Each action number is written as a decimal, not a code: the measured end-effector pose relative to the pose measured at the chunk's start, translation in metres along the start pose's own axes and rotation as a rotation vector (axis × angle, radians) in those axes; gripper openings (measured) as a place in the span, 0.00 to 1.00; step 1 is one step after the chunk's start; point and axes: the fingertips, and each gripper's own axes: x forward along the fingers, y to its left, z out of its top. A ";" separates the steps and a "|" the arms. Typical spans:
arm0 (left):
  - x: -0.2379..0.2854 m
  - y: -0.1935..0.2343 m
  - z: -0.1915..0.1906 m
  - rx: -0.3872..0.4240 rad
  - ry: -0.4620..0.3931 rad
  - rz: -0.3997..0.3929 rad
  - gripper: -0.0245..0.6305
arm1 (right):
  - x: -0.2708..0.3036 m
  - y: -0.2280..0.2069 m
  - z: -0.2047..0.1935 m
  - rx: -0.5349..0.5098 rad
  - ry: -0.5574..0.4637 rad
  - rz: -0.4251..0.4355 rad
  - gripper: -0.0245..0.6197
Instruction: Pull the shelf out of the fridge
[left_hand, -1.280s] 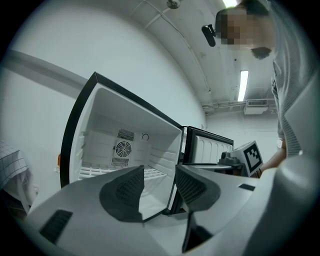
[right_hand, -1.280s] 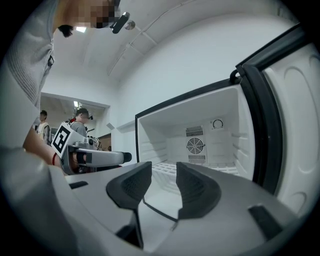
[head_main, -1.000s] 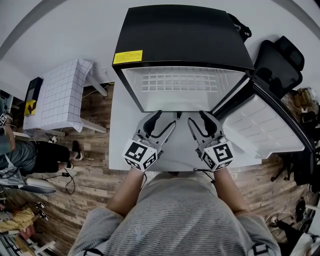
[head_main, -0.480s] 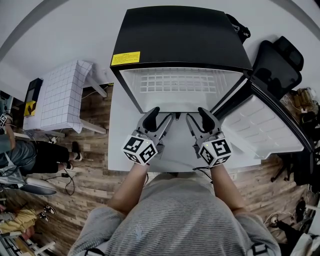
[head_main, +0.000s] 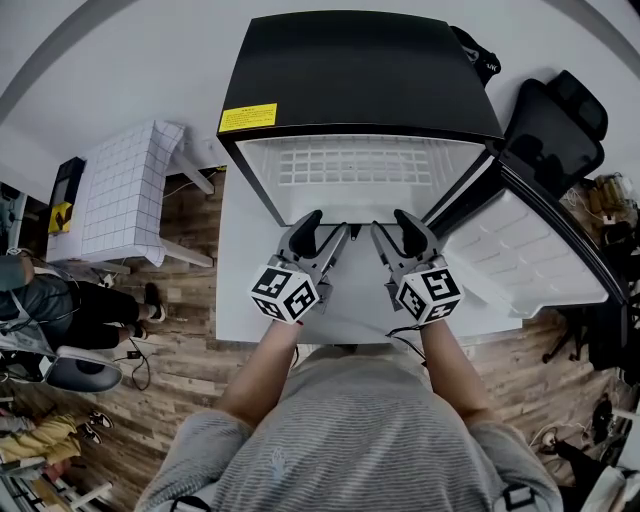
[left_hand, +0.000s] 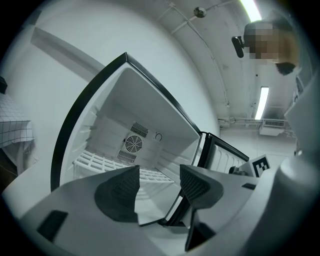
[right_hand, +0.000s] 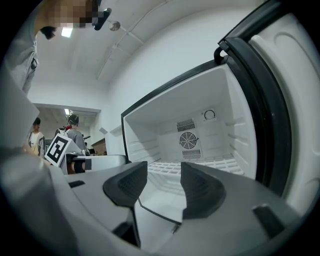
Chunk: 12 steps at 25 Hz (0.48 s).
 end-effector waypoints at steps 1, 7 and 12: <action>0.001 0.000 0.000 0.004 0.004 0.001 0.41 | 0.001 -0.001 -0.001 0.002 0.003 -0.001 0.35; 0.007 0.008 -0.004 -0.001 0.023 0.016 0.41 | 0.007 -0.007 -0.007 0.014 0.021 -0.013 0.35; 0.013 0.011 -0.007 0.043 0.037 0.006 0.41 | 0.012 -0.010 -0.007 -0.008 0.018 -0.007 0.35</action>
